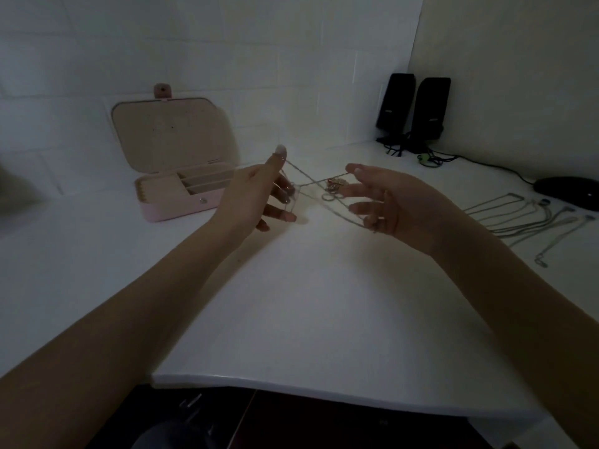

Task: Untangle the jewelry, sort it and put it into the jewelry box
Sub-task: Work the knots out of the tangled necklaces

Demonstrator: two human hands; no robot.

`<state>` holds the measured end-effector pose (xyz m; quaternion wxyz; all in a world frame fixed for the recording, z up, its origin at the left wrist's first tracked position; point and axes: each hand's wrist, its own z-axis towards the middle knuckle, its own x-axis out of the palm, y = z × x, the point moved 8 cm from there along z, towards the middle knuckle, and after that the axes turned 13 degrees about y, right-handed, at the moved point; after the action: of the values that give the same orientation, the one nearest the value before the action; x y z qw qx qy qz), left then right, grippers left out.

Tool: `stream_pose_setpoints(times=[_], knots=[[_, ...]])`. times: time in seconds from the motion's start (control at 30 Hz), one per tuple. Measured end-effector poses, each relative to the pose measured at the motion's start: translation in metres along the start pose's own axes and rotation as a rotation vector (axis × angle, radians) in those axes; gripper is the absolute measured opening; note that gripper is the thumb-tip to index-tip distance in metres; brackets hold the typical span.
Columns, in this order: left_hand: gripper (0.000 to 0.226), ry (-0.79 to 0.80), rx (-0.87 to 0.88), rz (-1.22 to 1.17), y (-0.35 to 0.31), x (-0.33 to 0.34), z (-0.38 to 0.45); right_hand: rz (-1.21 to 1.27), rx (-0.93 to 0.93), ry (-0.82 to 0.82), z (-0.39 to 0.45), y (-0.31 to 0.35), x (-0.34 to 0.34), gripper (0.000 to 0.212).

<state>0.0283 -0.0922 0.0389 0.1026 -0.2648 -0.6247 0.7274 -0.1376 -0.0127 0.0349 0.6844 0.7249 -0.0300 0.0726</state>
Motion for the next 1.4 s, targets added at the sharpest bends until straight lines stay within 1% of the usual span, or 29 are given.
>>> stream_pose_setpoints(times=[0.1, 0.27, 0.53, 0.67, 0.87, 1.03, 1.13, 1.27, 1.4], knots=[[0.066, 0.030, -0.076, -0.004, 0.005, 0.003, 0.000, 0.059, -0.038, -0.067, 0.001, 0.001, -0.009, 0.035], [0.070, 0.090, -0.138, -0.061, 0.011, 0.008, 0.000, 0.082, -0.053, -0.128, -0.001, 0.001, -0.014, 0.029], [0.061, 0.178, -0.208, -0.073, 0.014, 0.015, 0.001, -0.194, -0.055, -0.229, -0.005, 0.004, -0.021, 0.017], [0.061, 0.249, -0.248, -0.048, 0.017, 0.022, -0.001, -0.232, -0.037, -0.254, -0.004, 0.001, -0.024, 0.015], [0.057, 0.303, -0.260, -0.057, 0.019, 0.028, -0.002, -0.315, -0.030, -0.305, -0.001, -0.002, -0.029, 0.019], [0.057, 0.340, -0.275, -0.070, 0.021, 0.036, -0.004, -0.442, -0.021, -0.302, 0.001, -0.003, -0.028, 0.021], [0.056, 0.329, -0.262, -0.071, 0.020, 0.036, -0.004, -0.496, -0.019, -0.326, 0.001, -0.002, -0.029, 0.018], [0.057, 0.239, -0.241, 0.032, 0.018, 0.027, -0.001, -0.422, -0.040, -0.298, 0.000, 0.000, -0.027, 0.016], [0.057, 0.173, -0.184, 0.133, 0.014, 0.022, 0.000, -0.389, -0.071, -0.334, -0.003, 0.004, -0.030, 0.020]])
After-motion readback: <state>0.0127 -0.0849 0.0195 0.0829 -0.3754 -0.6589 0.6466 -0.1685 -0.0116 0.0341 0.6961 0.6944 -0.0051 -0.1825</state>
